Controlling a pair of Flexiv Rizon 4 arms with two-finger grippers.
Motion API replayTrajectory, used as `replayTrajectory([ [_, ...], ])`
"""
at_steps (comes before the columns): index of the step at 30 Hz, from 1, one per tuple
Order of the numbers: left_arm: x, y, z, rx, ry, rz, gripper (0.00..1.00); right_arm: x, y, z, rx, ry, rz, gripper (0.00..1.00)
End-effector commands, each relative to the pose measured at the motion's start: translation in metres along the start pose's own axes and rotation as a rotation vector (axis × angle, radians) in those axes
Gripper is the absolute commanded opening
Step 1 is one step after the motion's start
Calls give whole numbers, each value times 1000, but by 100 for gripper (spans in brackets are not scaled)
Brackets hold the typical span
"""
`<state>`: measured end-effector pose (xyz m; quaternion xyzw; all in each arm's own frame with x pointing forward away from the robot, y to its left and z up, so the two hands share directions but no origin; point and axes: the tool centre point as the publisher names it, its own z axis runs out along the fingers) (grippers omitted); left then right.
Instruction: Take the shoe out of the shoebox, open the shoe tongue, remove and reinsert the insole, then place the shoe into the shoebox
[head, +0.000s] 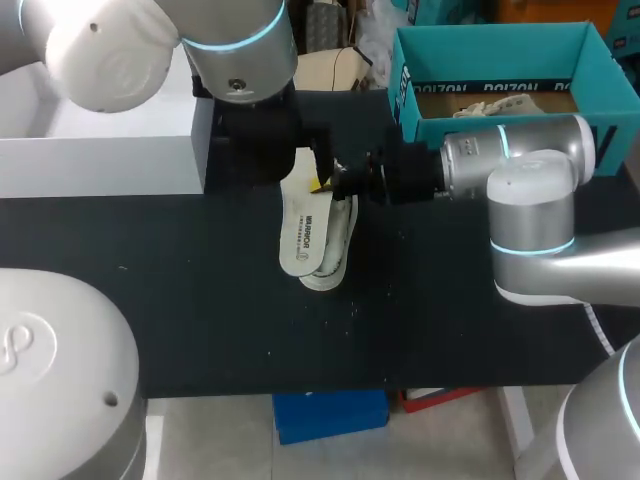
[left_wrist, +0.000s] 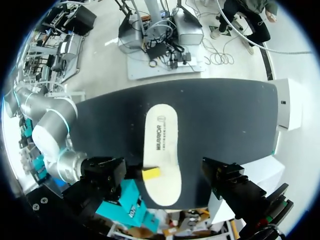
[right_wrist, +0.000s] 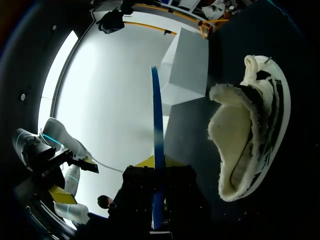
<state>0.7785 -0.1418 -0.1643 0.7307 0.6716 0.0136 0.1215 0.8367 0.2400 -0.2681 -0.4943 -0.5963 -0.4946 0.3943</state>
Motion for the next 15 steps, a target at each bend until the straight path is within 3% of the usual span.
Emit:
replayTrajectory([
  [1,-6,25,2,29,21,8,100,0,0,1,-3,0,0,0],
  [15,4,82,11,42,43,24,100,0,0,1,-3,0,0,0],
])
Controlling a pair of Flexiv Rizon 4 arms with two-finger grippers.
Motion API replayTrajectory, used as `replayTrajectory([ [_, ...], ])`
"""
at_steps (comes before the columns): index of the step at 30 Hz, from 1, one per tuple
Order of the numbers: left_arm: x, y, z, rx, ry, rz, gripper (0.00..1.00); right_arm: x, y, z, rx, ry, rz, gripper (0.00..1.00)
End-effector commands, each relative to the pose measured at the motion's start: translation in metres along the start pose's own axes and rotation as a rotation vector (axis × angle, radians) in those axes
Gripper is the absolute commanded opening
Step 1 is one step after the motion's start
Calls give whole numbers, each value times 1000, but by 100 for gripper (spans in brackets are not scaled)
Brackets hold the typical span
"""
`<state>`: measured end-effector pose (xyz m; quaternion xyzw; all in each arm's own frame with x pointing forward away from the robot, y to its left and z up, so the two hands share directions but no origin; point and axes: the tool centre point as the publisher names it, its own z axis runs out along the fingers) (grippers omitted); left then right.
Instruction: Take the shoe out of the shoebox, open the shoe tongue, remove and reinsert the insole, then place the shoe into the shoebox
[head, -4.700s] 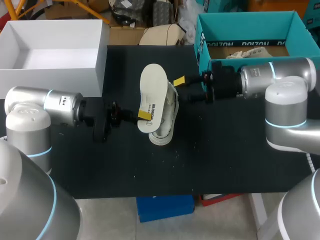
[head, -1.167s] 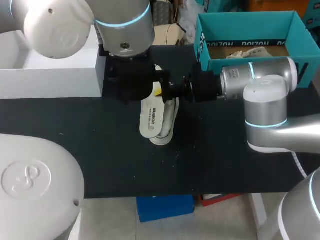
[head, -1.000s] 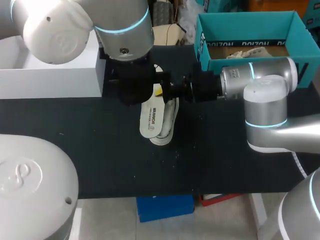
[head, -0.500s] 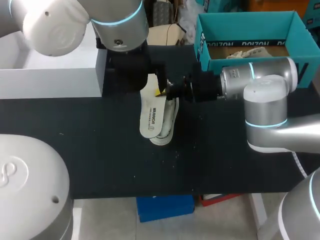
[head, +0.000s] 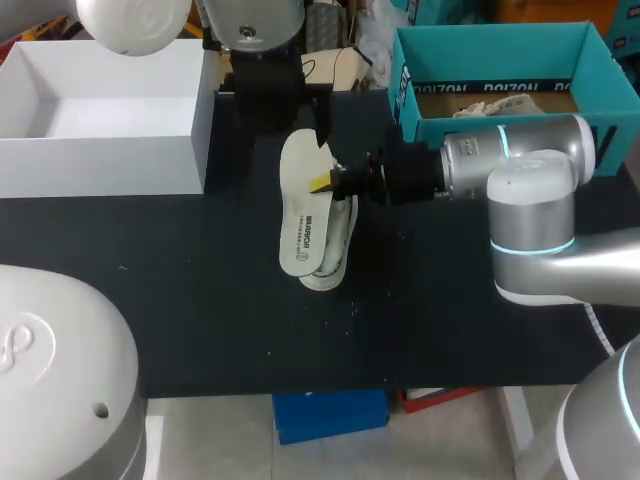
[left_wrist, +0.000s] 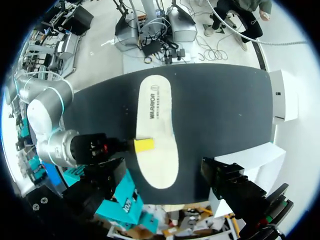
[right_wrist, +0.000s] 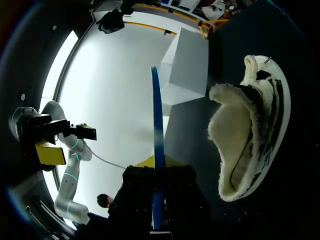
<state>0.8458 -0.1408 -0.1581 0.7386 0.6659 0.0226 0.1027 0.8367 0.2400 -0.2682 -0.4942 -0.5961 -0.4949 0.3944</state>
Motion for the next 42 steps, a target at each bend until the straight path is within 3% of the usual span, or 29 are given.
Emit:
replayTrajectory([
  [1,-2,20,5,24,6,2,100,0,0,1,-2,-1,0,0],
  [18,8,83,16,3,27,-22,100,0,0,1,-2,-1,0,0],
  [27,5,101,16,-17,27,-26,100,0,0,1,-2,-1,0,0],
  [32,-4,93,18,-8,15,-21,100,0,0,1,-2,-1,0,0],
  [42,-10,42,14,26,-12,-31,100,0,0,1,-2,-1,0,0],
])
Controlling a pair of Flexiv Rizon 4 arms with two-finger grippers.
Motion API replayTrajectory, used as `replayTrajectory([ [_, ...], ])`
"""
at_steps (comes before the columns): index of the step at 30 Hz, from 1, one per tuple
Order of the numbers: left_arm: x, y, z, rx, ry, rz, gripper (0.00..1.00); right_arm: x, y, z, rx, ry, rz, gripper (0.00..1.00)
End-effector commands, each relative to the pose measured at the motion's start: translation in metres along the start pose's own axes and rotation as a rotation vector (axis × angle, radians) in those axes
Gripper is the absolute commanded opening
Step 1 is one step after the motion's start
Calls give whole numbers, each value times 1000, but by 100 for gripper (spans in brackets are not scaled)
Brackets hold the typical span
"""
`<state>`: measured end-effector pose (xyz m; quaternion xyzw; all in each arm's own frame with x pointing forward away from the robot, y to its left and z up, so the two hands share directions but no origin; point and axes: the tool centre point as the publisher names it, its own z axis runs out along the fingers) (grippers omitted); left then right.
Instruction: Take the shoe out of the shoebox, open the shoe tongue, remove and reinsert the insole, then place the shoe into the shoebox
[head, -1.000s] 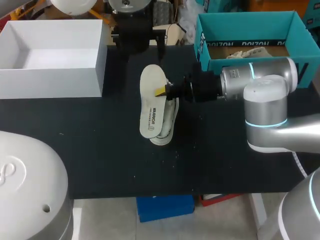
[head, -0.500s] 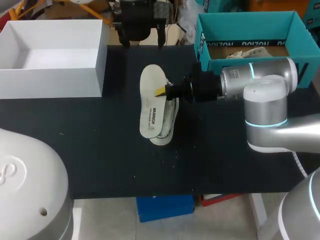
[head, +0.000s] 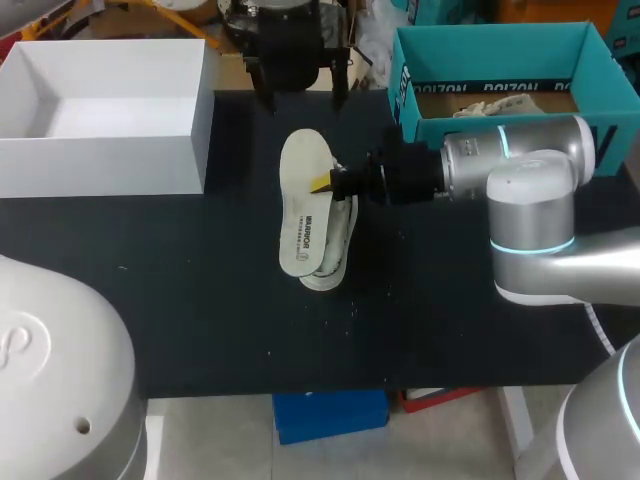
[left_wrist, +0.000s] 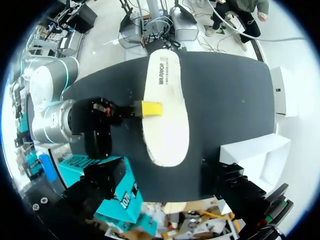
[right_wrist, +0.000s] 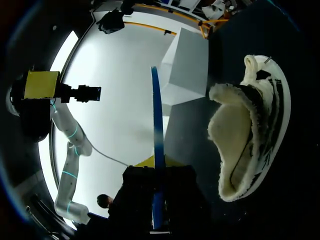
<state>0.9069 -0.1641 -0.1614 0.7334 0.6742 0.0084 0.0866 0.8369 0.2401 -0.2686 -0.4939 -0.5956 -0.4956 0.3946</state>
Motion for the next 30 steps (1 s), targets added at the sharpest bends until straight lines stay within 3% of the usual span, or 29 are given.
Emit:
replayTrajectory([
  [1,7,-25,-2,-14,-19,-11,100,0,0,1,-1,-3,1,0],
  [18,1,-116,-8,0,-18,-50,100,0,0,1,-1,-3,1,0],
  [30,6,-164,1,4,-28,-82,100,0,0,1,-1,-3,1,0],
])
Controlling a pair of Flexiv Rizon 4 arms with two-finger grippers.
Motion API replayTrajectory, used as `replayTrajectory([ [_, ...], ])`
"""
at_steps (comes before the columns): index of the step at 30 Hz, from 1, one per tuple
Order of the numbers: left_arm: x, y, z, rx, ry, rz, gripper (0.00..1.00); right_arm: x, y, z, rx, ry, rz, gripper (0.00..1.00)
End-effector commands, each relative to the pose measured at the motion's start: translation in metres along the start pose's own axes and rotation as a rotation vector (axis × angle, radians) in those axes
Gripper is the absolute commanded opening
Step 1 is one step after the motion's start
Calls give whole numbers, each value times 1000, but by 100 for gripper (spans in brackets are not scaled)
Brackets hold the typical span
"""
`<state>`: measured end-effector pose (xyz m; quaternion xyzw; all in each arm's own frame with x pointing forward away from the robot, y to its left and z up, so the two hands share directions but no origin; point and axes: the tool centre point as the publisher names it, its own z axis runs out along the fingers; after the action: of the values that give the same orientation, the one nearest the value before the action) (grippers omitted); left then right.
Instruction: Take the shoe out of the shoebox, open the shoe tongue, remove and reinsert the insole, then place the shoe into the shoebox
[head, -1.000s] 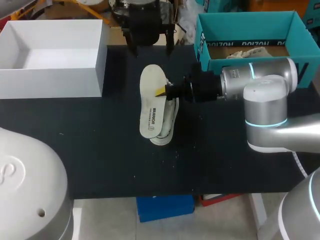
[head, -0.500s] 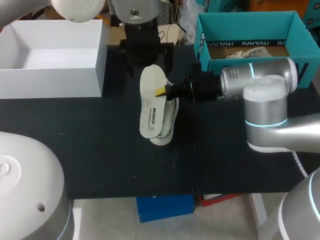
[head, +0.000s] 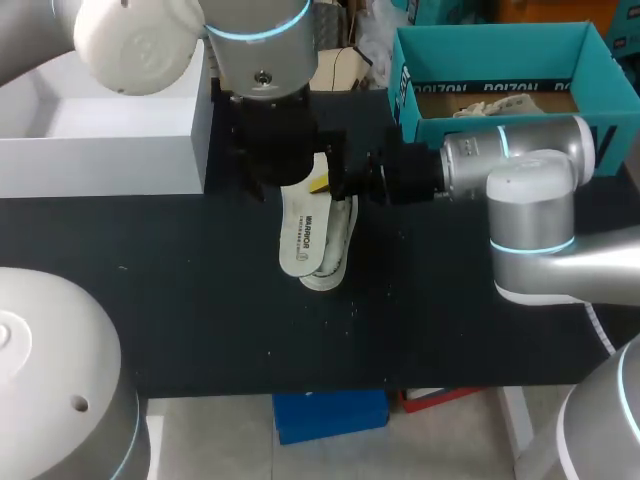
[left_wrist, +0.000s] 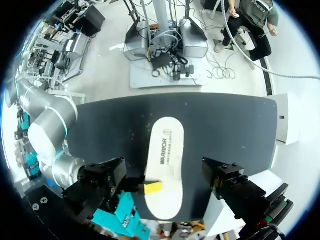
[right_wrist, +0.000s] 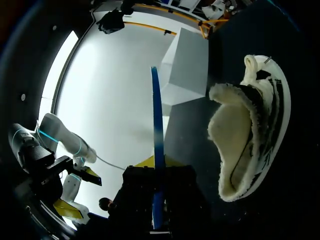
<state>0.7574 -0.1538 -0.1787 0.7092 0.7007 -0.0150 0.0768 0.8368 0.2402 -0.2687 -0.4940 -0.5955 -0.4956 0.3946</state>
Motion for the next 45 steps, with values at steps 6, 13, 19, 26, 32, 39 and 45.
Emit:
replayTrajectory([
  [6,12,-26,10,-31,-16,-11,100,0,0,1,-1,-2,0,0],
  [13,16,-24,5,-11,-170,-5,100,0,0,1,-1,-2,0,0],
  [19,31,-22,1,54,-717,218,100,0,0,1,-1,-2,0,0],
  [26,43,-20,11,106,-955,227,100,0,0,1,-1,-2,0,0],
  [32,49,-16,17,177,-1086,178,100,0,0,1,-1,-2,0,0],
  [39,49,-16,17,177,-1086,178,100,0,0,1,-1,-2,0,0],
  [45,49,-16,17,177,-1086,178,100,0,0,1,-1,-2,0,0],
])
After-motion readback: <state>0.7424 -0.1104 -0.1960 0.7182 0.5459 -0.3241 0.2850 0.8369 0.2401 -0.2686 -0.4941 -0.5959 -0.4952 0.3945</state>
